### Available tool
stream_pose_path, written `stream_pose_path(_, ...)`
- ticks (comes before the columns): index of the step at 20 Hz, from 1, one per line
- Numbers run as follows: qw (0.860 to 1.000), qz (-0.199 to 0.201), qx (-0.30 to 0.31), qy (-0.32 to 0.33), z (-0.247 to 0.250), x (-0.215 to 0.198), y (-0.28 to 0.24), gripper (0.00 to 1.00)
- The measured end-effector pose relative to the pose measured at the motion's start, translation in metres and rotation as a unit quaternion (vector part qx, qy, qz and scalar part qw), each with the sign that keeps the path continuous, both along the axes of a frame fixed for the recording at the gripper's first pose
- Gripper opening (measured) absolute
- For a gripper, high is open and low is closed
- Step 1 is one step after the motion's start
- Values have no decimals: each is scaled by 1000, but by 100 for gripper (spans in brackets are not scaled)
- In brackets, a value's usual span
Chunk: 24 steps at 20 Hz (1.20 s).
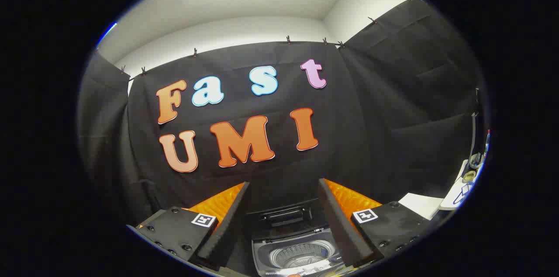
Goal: Put the clothes into the washing machine and then close the washing machine lid.
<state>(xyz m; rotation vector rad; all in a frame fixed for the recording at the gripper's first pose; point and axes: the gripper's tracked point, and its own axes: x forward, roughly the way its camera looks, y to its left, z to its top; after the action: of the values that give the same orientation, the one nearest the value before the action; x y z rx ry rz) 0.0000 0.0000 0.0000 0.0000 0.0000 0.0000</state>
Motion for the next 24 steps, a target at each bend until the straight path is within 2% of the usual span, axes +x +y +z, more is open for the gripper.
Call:
stream_pose_path(13, 1000, -25, -6, -14, 19, -11, -9, 98)
stream_pose_path(20, 999, -25, 20, -11, 13, -11, -13, 98)
stream_pose_path(24, 999, -37, -2, -12, 12, -15, -21, 98)
